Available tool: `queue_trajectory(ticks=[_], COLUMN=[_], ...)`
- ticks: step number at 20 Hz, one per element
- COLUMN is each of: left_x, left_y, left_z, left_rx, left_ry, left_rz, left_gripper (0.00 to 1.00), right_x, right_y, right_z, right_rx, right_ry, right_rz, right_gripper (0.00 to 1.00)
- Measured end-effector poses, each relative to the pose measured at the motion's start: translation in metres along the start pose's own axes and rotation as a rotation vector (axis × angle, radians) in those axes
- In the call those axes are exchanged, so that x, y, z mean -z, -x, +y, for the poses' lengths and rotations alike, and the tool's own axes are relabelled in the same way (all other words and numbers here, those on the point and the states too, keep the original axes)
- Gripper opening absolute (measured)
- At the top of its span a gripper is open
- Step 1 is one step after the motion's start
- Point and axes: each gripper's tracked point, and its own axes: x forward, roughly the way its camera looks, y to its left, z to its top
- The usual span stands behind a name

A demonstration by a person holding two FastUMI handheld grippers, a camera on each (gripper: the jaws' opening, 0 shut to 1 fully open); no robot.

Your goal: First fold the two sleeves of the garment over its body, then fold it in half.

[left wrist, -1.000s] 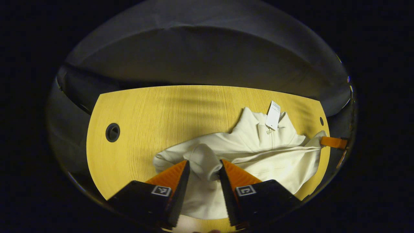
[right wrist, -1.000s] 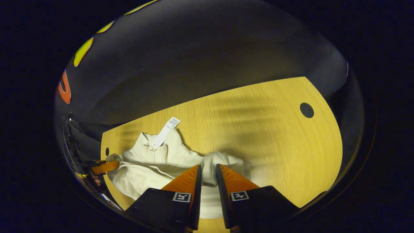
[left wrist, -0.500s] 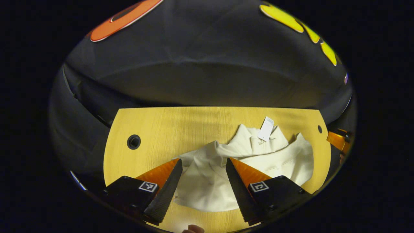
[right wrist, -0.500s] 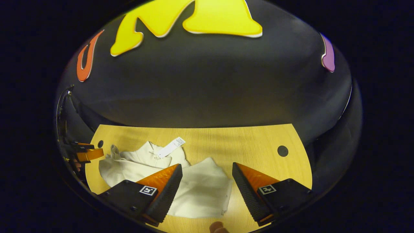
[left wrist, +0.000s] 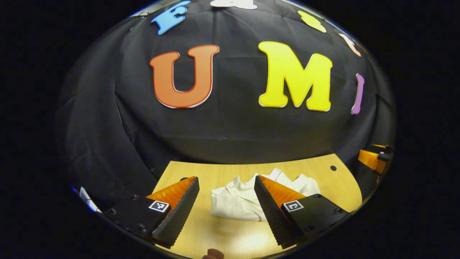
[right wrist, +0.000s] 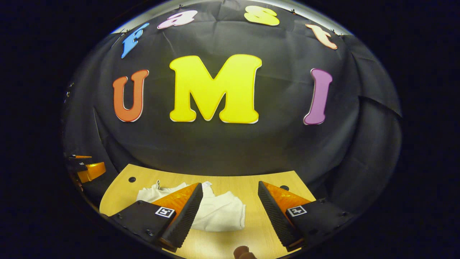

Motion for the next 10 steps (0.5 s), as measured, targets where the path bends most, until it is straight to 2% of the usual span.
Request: queue_trajectory(ticks=[5, 8, 9, 10], left_x=[-0.019, -0.016, -0.014, -0.011], left_y=[0.130, 0.183, 0.196, 0.206], left_z=[0.006, 0.015, 0.017, 0.015], left_rx=[-0.097, -0.082, -0.077, -0.070], left_ry=[0.018, 0.059, 0.066, 0.069], left_rz=[-0.213, -0.291, -0.303, -0.308], left_gripper=[0.98, 0.98, 0.90, 0.90], right_x=[-0.010, -0.001, 0.003, 0.006], right_y=[0.121, 0.172, 0.185, 0.196], right_z=[0.004, 0.012, 0.012, 0.015], right_rx=[-0.023, -0.039, -0.039, -0.044], right_ry=[0.029, 0.053, 0.061, 0.067], right_rz=[-0.160, -0.237, -0.250, -0.266], right_gripper=[0.97, 0.96, 0.96, 0.96])
